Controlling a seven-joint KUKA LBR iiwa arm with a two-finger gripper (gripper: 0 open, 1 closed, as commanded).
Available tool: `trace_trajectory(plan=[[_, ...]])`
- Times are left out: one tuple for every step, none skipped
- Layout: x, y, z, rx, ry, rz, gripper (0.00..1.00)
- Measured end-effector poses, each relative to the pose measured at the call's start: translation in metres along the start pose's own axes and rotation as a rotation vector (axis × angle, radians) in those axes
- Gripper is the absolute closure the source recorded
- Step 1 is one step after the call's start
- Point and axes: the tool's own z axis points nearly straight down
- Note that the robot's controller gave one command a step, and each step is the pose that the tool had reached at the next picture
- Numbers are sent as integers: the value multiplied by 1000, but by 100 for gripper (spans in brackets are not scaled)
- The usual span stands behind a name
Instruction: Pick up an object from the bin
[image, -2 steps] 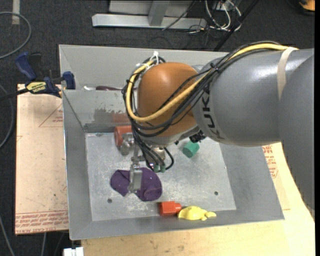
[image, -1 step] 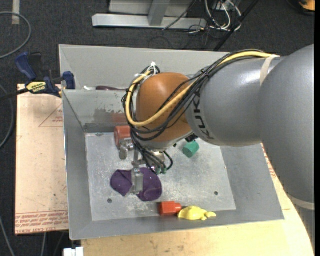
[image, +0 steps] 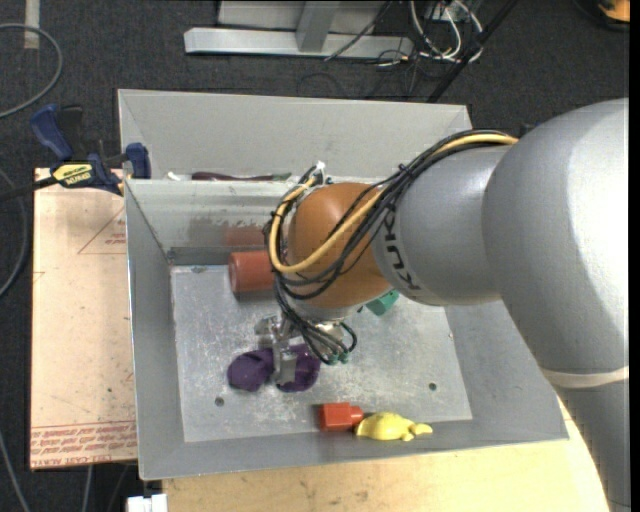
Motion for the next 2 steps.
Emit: trace_trajectory(plan=[[0, 0, 0, 0, 0, 0, 100], [2, 4, -177, -1, -12, -17, 100]])
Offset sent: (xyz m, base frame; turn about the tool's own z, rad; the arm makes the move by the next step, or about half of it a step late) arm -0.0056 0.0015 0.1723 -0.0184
